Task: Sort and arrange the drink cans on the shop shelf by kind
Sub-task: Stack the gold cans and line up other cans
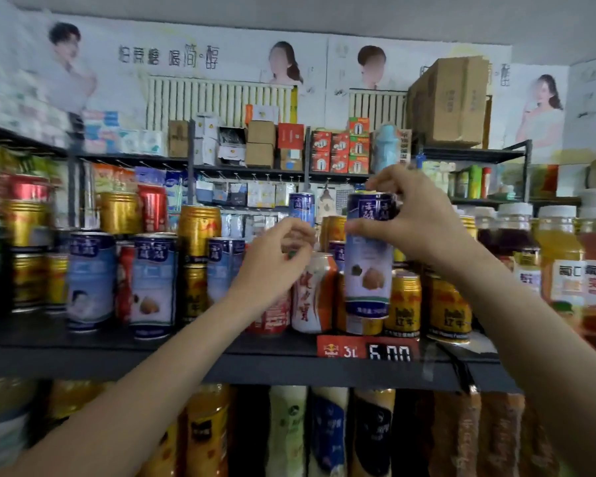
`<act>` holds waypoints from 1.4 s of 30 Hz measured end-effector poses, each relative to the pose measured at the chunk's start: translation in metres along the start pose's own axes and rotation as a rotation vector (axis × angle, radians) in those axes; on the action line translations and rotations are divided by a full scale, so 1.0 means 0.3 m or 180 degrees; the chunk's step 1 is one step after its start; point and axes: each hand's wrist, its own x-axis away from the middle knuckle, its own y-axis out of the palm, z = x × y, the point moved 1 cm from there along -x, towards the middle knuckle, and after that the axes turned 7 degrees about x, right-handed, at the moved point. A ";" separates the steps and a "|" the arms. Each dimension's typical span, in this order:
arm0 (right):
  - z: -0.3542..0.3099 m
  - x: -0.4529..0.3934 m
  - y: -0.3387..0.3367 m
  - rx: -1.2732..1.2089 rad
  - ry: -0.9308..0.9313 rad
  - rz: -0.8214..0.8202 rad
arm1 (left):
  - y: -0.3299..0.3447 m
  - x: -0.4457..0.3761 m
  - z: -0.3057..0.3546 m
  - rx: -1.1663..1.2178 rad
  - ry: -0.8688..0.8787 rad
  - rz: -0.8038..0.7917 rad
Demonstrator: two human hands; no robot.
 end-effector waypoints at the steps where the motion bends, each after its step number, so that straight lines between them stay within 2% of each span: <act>1: -0.038 -0.009 0.034 -0.0301 0.0022 -0.0120 | -0.055 0.018 -0.008 0.0086 0.0016 0.0061; 3: -0.120 -0.024 0.102 -0.0770 -0.0015 -0.0309 | -0.167 0.058 -0.029 0.0152 0.0126 0.0134; 5: -0.213 -0.037 0.163 -0.0918 -0.0189 -0.0434 | -0.275 0.094 -0.059 -0.0003 0.0239 0.0275; 7: -0.311 -0.048 0.218 -0.0855 -0.0400 -0.0493 | -0.377 0.122 -0.095 -0.0305 0.0222 0.0530; 9: -0.394 -0.058 0.273 -0.0774 -0.0565 -0.0507 | -0.466 0.136 -0.135 -0.0951 0.0252 0.0772; 11: -0.453 -0.063 0.331 -0.0624 -0.0657 -0.0520 | -0.534 0.131 -0.174 -0.1642 0.0326 0.0713; 13: -0.484 -0.064 0.383 -0.0429 -0.0705 -0.0555 | -0.576 0.124 -0.212 -0.1806 0.0095 0.0469; 15: -0.500 -0.062 0.410 -0.0265 -0.0723 -0.0598 | -0.587 0.129 -0.237 -0.1503 -0.0269 0.0267; 18: -0.518 -0.072 0.408 -0.0093 -0.0739 -0.0539 | -0.563 0.137 -0.276 -0.1197 -0.0291 0.0225; 22: -0.558 -0.093 0.386 -0.0031 -0.0738 -0.0412 | -0.540 0.120 -0.281 -0.0955 -0.0568 0.0577; 24: -0.576 -0.094 0.381 -0.0039 -0.0712 -0.0384 | -0.550 0.125 -0.271 -0.0712 -0.0528 0.0695; 27: -0.594 -0.097 0.380 -0.0222 -0.0641 -0.0422 | -0.637 0.145 -0.226 -0.0078 -0.0433 0.1006; 29: -0.625 -0.109 0.389 -0.0526 -0.0547 -0.0505 | -0.746 0.144 -0.176 0.0059 -0.0343 0.1193; 32: -0.717 -0.125 0.433 -0.1005 -0.0506 -0.0696 | -0.927 0.142 -0.135 -0.0227 -0.0357 0.1387; 34: -0.803 -0.126 0.484 -0.1007 -0.0636 -0.0808 | -1.027 0.153 -0.160 -0.0585 -0.0462 0.1430; 39: -0.967 -0.160 0.675 -0.0640 -0.1010 -0.0877 | -1.140 0.192 -0.303 -0.1642 -0.0830 0.1097; 42: -1.004 -0.189 0.767 -0.0447 -0.1088 -0.0903 | -1.151 0.197 -0.364 -0.2084 -0.0747 0.0892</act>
